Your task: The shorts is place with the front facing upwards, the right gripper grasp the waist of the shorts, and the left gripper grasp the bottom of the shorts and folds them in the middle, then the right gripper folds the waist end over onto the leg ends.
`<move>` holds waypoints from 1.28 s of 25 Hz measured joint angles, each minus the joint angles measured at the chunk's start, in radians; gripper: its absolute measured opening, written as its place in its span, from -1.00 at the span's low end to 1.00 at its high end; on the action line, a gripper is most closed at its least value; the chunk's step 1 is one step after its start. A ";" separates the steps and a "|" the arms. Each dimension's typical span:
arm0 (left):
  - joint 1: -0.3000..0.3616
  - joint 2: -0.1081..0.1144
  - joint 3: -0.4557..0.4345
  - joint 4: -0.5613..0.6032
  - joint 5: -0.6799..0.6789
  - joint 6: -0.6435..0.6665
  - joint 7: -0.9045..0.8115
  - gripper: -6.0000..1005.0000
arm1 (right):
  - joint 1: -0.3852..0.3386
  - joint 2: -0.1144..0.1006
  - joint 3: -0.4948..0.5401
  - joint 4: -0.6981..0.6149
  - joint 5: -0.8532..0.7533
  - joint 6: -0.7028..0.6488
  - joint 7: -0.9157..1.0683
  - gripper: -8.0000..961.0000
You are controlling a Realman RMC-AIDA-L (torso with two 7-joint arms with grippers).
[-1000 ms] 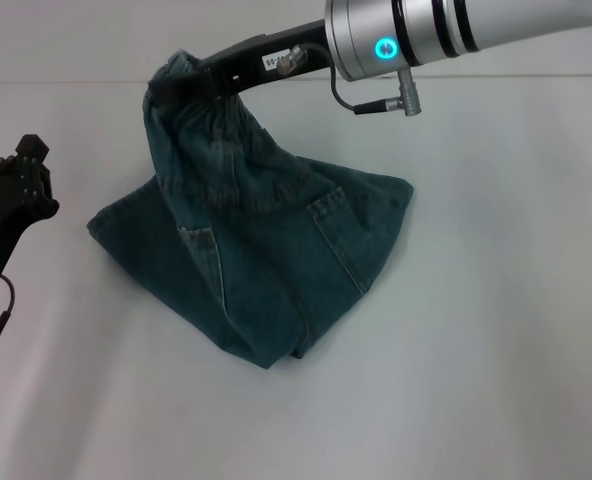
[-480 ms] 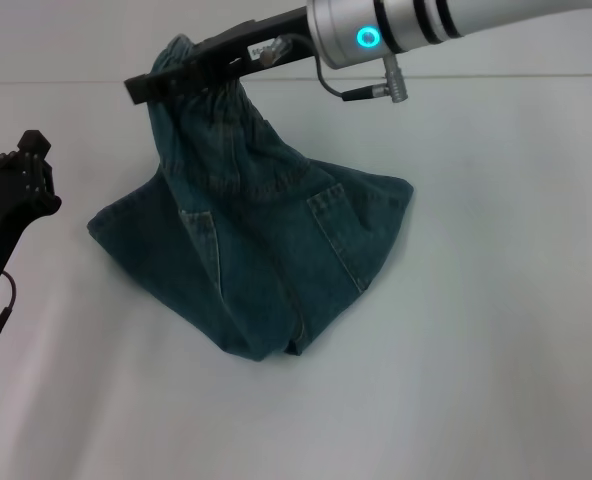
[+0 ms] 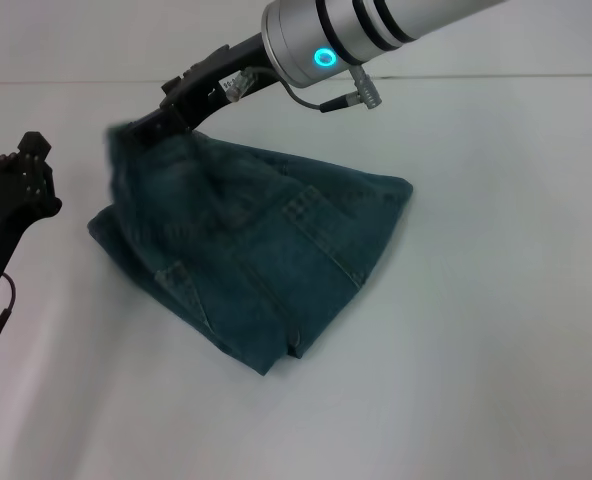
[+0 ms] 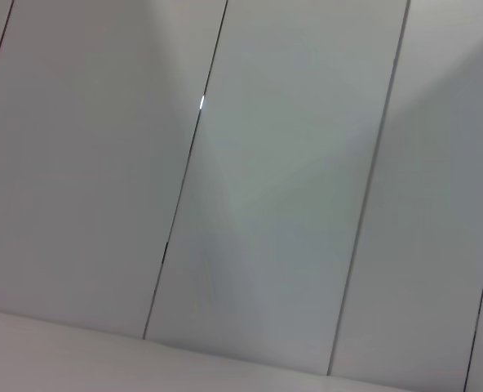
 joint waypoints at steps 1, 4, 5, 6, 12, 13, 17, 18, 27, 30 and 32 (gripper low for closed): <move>0.002 0.000 -0.001 0.000 0.000 -0.002 0.000 -0.99 | -0.002 0.000 -0.001 -0.011 -0.005 -0.001 0.000 0.95; 0.005 0.000 -0.003 0.000 0.000 -0.002 0.000 -0.99 | -0.005 -0.001 -0.002 -0.032 -0.007 -0.012 0.008 0.95; 0.005 0.000 -0.003 0.000 0.000 -0.002 0.000 -0.99 | -0.007 -0.002 -0.001 -0.040 -0.007 -0.017 0.013 0.95; 0.007 0.000 -0.005 0.000 0.000 -0.002 0.000 -0.99 | -0.010 -0.003 0.000 -0.048 -0.008 -0.020 0.020 0.95; 0.010 0.000 -0.008 0.001 0.002 -0.008 -0.002 -0.99 | -0.151 -0.011 0.068 -0.226 -0.007 -0.087 0.038 0.95; 0.011 0.001 -0.006 0.003 0.012 -0.006 -0.004 -0.99 | -0.189 -0.010 0.090 -0.273 -0.004 -0.105 0.032 0.95; 0.024 0.011 0.000 0.065 0.189 0.028 -0.048 -0.99 | -0.416 -0.012 0.224 -0.454 0.090 -0.230 -0.083 0.95; 0.032 0.014 0.000 0.097 0.250 0.036 -0.082 -0.97 | -0.471 -0.017 0.263 -0.469 0.141 -0.290 -0.152 0.95; 0.062 0.033 -0.031 0.436 0.791 0.179 -0.475 -0.77 | -0.838 -0.018 0.462 -0.382 0.257 -0.604 -0.714 0.95; 0.052 0.041 -0.037 0.469 0.849 0.223 -0.503 -0.40 | -0.883 -0.013 0.474 -0.322 0.253 -0.618 -0.807 0.95; 0.040 0.046 -0.043 0.480 0.880 0.226 -0.520 -0.22 | -0.888 -0.014 0.481 -0.285 0.248 -0.619 -0.819 0.95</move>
